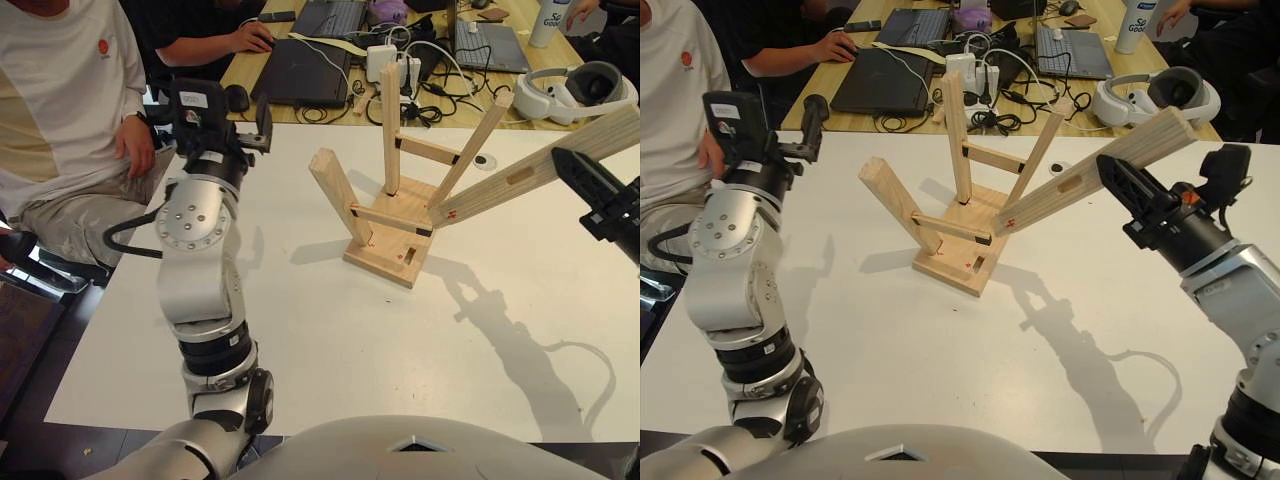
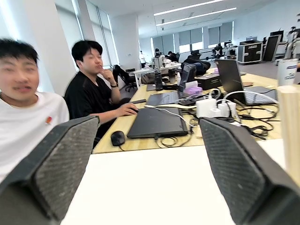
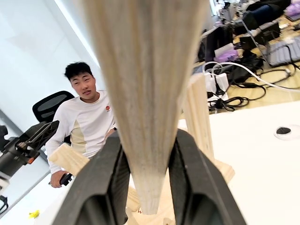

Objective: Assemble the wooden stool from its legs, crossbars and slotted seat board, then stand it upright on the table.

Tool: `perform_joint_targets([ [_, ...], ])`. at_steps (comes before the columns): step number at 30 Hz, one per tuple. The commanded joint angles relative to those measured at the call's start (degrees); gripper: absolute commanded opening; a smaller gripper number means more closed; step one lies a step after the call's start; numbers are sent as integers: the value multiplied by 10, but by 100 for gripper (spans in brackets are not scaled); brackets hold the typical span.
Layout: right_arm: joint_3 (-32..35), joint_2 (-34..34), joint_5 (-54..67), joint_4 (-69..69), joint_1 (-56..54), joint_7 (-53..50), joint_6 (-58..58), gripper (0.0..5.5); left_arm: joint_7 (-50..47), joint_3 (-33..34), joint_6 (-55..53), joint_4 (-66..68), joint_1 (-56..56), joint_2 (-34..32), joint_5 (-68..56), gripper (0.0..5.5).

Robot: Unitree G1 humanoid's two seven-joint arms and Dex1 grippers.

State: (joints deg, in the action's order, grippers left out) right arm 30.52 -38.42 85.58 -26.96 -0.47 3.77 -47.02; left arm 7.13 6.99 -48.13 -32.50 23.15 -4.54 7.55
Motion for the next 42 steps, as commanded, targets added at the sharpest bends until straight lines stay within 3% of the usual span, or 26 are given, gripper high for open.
perform_joint_targets([
  [1,-17,40,-20,-11,16,-39,28,98,-22,-32,-22,27,14,24,-6,392],
  [8,-47,115,-25,-24,47,-110,66,98,-49,-23,-38,80,61,45,-31,392],
  [18,-59,64,-32,-3,121,-104,16,98,-79,-7,-51,73,69,52,-47,392],
  [24,-66,102,-28,28,103,-127,46,98,-92,-13,-57,68,64,61,-56,392],
  [30,-55,139,50,69,68,-195,69,98,-97,-18,-58,70,67,60,-60,392],
  [42,-63,93,95,84,72,-192,26,98,-108,-26,-56,67,64,59,-60,392],
])
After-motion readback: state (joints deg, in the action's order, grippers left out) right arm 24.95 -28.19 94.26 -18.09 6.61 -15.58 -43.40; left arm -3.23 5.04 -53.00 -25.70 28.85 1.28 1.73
